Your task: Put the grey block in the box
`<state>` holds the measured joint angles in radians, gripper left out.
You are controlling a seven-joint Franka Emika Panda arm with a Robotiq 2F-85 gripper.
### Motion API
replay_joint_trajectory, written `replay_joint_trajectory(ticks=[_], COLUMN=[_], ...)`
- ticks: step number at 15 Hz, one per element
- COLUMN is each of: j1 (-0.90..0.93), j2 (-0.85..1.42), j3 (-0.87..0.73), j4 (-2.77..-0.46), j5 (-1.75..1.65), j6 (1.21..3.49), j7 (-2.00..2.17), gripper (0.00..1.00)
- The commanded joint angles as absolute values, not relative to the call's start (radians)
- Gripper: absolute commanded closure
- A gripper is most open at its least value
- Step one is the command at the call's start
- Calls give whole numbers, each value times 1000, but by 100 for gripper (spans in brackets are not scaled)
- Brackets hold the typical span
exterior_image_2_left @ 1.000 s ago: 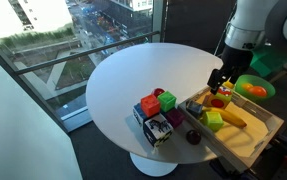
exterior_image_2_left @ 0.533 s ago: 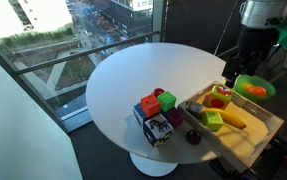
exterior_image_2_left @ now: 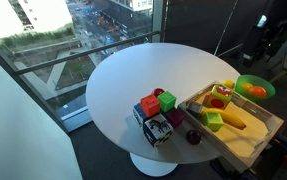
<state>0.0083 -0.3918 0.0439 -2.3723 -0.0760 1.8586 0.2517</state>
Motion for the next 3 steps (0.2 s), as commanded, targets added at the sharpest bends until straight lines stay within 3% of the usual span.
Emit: replay_joint_trajectory(ticks=[1,3], j1=[0,0], j2=[-391,-387], j3=[52,53], j4=[-2373,-2377], j5=[-73,-73], j6=[1857,1858], j7=[249,249], gripper=[0,0])
